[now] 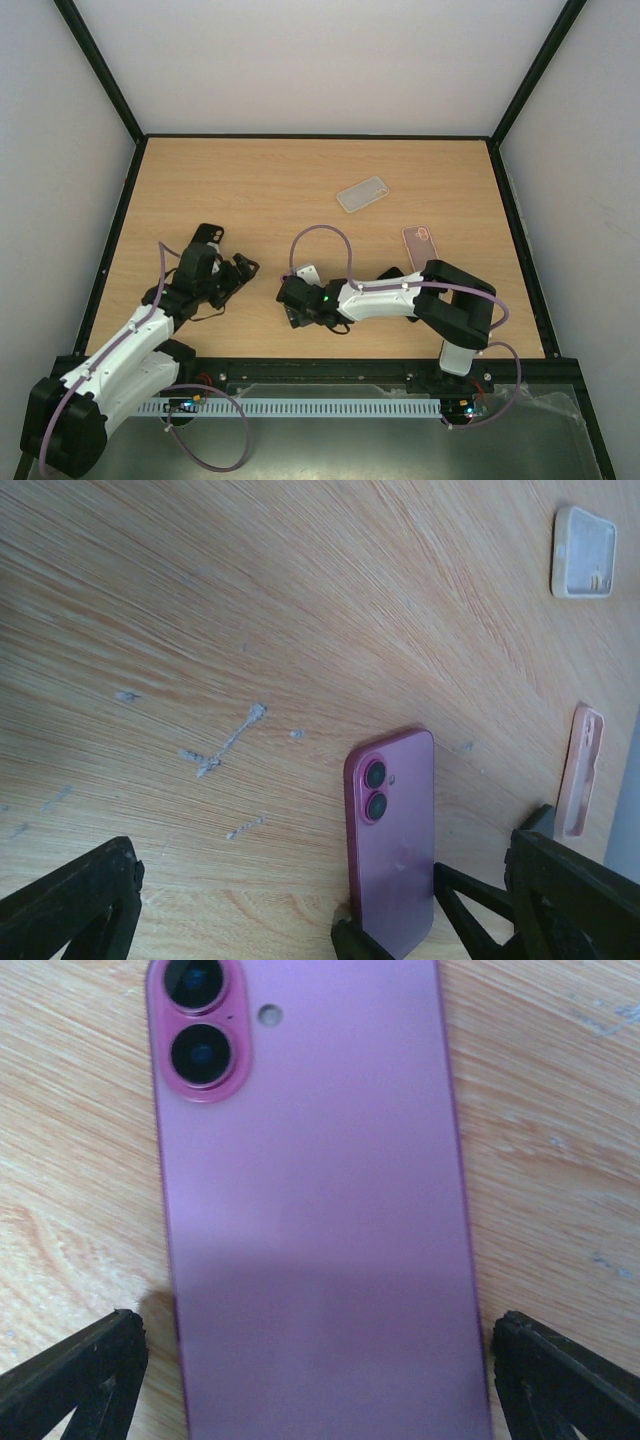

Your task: Put the phone into the phone case

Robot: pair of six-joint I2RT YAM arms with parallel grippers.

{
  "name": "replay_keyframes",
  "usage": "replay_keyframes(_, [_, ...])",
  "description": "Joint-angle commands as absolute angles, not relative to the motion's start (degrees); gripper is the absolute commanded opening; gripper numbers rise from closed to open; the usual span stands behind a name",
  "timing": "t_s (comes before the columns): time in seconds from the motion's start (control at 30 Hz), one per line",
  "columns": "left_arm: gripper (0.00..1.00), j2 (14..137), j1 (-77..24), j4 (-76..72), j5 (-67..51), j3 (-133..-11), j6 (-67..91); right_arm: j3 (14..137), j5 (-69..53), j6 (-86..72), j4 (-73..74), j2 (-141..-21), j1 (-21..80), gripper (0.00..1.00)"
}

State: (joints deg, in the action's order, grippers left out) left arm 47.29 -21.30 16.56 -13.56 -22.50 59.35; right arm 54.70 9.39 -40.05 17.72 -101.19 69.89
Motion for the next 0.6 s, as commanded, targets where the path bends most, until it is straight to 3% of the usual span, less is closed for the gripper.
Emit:
replay_keyframes(0.0, [0.97,48.7,-21.3,12.7,-17.5,-20.6,57.7,54.8,11.0,-39.0,19.6,-102.9,70.6,0.89])
replay_keyframes(0.23, [0.9,50.1,-23.1,8.0,-20.9,-18.7,56.3,49.8,12.4,-39.6,15.1,-99.2,70.6,0.73])
replay_keyframes(0.43, [0.7,52.8,-27.4,0.4,-21.2,-16.8,59.0,44.2,10.4,-40.9,6.8,-93.9,70.6,0.67])
replay_keyframes(0.57, [0.68,57.2,-30.8,-5.4,-22.0,-16.5,60.5,42.3,9.0,-42.2,3.4,-91.9,70.6,0.64])
